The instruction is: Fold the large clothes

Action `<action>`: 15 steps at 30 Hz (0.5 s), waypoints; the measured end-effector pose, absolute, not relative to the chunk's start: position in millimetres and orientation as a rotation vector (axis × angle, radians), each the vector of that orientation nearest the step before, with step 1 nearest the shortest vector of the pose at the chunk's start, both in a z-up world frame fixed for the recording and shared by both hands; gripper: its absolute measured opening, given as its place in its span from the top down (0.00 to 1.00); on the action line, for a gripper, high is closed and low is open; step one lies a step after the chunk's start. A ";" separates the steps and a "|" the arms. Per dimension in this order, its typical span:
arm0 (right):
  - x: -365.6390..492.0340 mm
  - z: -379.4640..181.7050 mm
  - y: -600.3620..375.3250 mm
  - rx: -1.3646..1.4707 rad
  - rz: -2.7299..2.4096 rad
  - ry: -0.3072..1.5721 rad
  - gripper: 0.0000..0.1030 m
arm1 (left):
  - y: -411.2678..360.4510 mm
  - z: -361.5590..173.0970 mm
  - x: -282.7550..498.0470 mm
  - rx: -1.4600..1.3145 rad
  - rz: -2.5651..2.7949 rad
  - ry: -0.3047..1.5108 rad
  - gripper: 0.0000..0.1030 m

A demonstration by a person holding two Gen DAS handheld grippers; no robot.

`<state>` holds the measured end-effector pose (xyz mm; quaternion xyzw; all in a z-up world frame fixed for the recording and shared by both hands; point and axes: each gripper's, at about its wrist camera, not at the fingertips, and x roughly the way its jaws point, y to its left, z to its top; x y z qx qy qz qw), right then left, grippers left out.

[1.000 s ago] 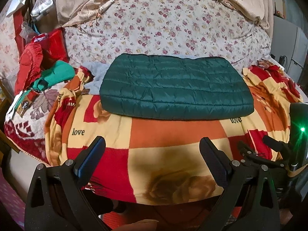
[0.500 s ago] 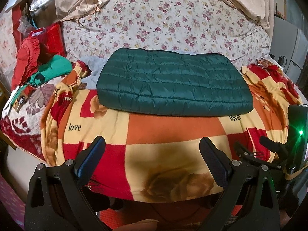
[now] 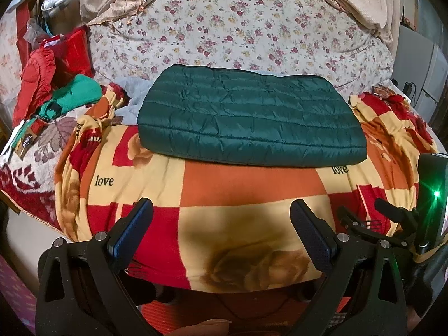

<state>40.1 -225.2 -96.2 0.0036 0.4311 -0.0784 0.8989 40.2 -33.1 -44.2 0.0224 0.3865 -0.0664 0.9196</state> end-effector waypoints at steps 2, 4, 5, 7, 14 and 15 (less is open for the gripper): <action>40.1 -97.4 -224.8 0.009 -0.163 0.894 0.33 | -33.5 -44.8 40.3 0.045 -0.139 0.796 0.05; 40.3 -98.2 -225.7 0.010 -0.162 0.895 0.33 | -34.0 -45.2 40.4 0.044 -0.139 0.796 0.05; 40.2 -98.8 -225.2 0.011 -0.162 0.897 0.33 | -34.2 -45.2 40.4 0.044 -0.139 0.795 0.05; 40.4 -99.6 -225.8 0.013 -0.161 0.899 0.33 | -33.7 -44.8 40.4 0.045 -0.137 0.795 0.05; 40.5 -100.1 -225.4 0.014 -0.160 0.901 0.33 | -33.6 -45.1 40.7 0.044 -0.138 0.796 0.05; 40.7 -100.0 -225.7 0.015 -0.159 0.901 0.33 | -33.7 -45.3 40.9 0.044 -0.138 0.797 0.05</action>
